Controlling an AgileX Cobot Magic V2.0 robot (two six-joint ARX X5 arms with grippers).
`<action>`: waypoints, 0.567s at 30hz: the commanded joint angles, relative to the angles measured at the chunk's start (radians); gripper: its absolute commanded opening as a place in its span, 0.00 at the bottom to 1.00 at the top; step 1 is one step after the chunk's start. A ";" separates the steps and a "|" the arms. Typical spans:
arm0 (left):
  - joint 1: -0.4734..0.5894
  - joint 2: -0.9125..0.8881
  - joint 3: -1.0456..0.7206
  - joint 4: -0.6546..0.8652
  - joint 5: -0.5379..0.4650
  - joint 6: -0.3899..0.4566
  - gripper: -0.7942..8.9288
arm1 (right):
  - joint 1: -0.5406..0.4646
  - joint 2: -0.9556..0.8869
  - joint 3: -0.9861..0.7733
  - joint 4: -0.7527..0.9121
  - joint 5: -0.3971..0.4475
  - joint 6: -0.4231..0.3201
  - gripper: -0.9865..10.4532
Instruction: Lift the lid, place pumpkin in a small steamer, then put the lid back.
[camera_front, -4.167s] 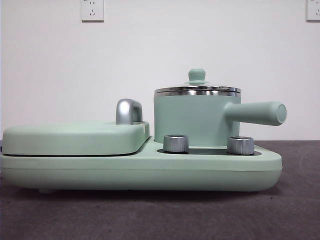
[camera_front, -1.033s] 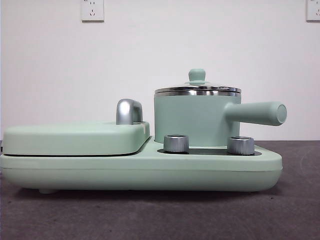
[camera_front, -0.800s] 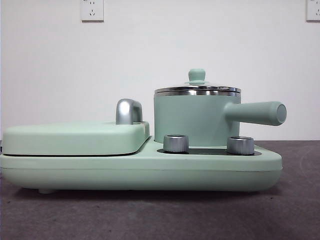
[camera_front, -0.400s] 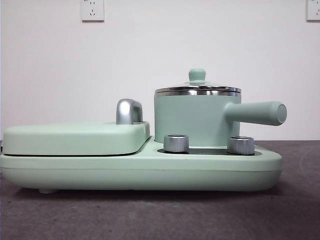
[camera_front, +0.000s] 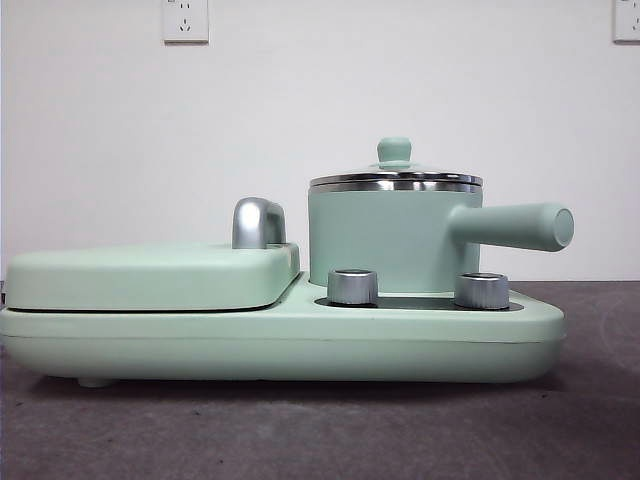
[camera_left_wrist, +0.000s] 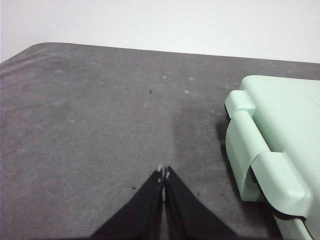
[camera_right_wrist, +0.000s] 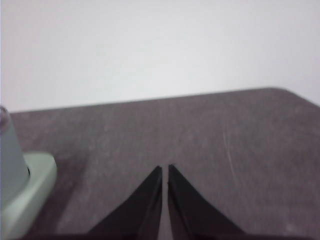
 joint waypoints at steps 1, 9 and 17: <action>0.003 -0.002 -0.019 -0.006 -0.003 0.013 0.09 | -0.001 -0.006 -0.005 -0.049 0.019 -0.011 0.10; 0.003 -0.002 -0.019 -0.006 -0.003 0.013 0.09 | 0.001 -0.006 -0.005 -0.158 0.017 -0.032 0.10; 0.003 -0.002 -0.019 -0.007 -0.003 0.013 0.09 | 0.001 -0.006 -0.005 -0.135 0.017 -0.034 0.10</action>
